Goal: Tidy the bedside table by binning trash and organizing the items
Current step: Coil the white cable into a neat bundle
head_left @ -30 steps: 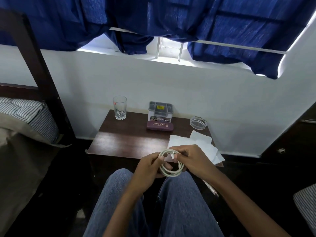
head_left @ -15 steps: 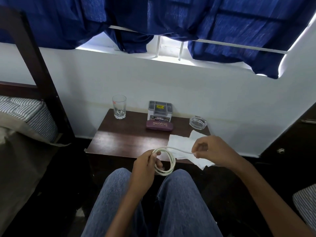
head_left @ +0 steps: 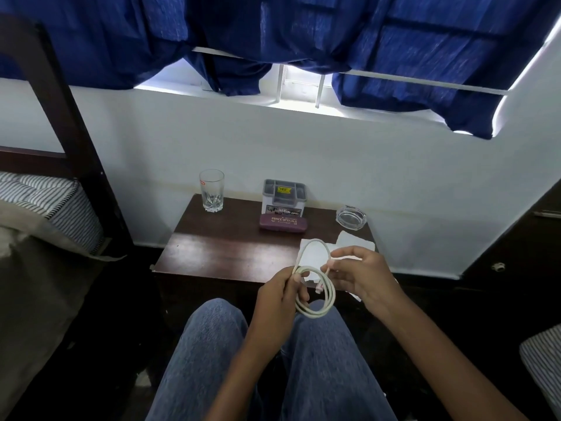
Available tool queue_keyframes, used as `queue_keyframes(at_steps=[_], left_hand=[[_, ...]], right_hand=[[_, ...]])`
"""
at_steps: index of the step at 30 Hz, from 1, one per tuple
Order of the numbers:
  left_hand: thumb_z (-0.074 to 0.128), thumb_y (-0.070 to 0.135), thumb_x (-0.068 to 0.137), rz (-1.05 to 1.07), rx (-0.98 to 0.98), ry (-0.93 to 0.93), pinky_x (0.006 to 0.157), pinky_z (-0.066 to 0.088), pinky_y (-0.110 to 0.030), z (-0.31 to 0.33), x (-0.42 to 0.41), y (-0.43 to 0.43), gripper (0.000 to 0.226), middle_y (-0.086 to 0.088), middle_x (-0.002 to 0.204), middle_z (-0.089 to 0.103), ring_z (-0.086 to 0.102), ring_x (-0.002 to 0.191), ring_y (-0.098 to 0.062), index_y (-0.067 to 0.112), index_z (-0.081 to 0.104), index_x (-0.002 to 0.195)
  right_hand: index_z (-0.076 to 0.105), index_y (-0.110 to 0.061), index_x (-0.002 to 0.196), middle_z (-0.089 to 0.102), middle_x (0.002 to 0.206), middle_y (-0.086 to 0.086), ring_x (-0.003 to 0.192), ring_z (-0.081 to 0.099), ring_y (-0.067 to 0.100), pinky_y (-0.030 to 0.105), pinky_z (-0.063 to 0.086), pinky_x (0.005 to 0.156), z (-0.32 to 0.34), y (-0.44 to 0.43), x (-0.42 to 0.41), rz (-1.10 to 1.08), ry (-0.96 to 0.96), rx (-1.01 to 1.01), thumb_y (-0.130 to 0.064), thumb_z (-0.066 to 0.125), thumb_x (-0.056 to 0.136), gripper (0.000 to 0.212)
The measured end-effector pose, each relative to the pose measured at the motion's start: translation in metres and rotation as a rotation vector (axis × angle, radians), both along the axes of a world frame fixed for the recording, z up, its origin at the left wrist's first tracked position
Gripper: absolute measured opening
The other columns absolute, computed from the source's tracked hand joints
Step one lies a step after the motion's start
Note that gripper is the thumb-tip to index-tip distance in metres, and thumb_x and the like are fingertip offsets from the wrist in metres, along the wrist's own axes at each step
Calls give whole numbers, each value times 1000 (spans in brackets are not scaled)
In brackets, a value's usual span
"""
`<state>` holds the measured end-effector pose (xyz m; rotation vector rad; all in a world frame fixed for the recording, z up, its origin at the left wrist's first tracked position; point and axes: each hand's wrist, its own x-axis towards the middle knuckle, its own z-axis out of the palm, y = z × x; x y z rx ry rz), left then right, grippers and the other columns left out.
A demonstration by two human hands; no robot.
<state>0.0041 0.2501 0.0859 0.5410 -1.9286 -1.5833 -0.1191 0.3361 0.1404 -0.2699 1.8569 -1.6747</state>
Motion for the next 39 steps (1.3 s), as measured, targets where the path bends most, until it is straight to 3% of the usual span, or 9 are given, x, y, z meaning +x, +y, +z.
queue_keyframes(at_steps=[5, 14, 19, 21, 25, 27, 30, 35, 39], left_hand=[[42, 13, 98, 85, -58, 6, 56, 41, -9, -1, 1, 0, 27, 7, 60, 57, 54, 56, 4, 22, 60, 80], [42, 15, 98, 273, -74, 3, 58, 48, -20, -8, 4, -12, 27, 2, 66, 65, 61, 61, -11, 22, 60, 79], [40, 12, 99, 333, -16, 29, 53, 44, -8, 0, 6, -11, 30, 5, 65, 65, 61, 58, 2, 22, 58, 76], [41, 11, 99, 369, -9, 14, 51, 42, -7, -2, 6, -11, 28, 7, 66, 64, 60, 57, 5, 15, 60, 78], [43, 8, 97, 423, -1, -31, 48, 37, -7, -5, 7, -15, 26, 11, 58, 55, 52, 50, 9, 5, 60, 79], [42, 7, 97, 409, 19, -44, 47, 37, -5, -2, 8, -13, 30, 13, 57, 53, 52, 49, 11, 13, 55, 71], [43, 7, 97, 428, -1, -81, 49, 37, -6, -5, 8, -15, 27, 15, 56, 53, 53, 51, 8, 8, 56, 74], [41, 13, 98, 487, -15, -124, 49, 36, -16, -12, 11, -20, 28, 8, 57, 52, 46, 52, -6, 11, 53, 73], [40, 20, 99, 485, -40, -65, 49, 37, -33, -7, 16, -18, 35, 8, 53, 46, 42, 49, -9, 21, 41, 64]], right_hand=[[59, 0, 89, 67, 70, 15, 57, 65, 22, 30, 58, 53, -3, -3, 3, 192, -162, 44, 9, 61, 80, 13], [68, -2, 90, 71, 89, 17, 84, 69, 28, 47, 50, 90, 4, 1, -2, 485, -101, 188, -13, 55, 90, 17], [66, -11, 81, 61, 68, 9, 55, 53, 7, 20, 46, 58, 7, -2, 11, 238, 644, 212, -11, 63, 84, 4], [66, -17, 82, 56, 61, 3, 52, 45, 4, 15, 39, 55, 13, -2, 23, 355, 906, 158, -11, 65, 81, 6], [56, -31, 119, 63, 89, -12, 74, 56, 2, 32, 49, 68, 8, -4, 51, 817, 1298, 501, -26, 57, 84, 35], [60, -26, 110, 65, 106, -10, 77, 66, 14, 36, 53, 56, -3, -7, 59, 816, 1483, 497, -23, 59, 76, 34], [64, -28, 87, 68, 87, -14, 58, 63, 6, 22, 48, 41, -7, -9, 61, 747, 1502, 379, -29, 53, 74, 18], [60, -24, 92, 61, 85, -12, 70, 52, 3, 26, 47, 67, 7, -6, 70, 805, 1146, 234, -27, 51, 86, 12], [61, -19, 87, 56, 75, -14, 63, 50, 3, 17, 39, 62, 15, -5, 79, 871, 899, 132, -14, 55, 83, 8]])
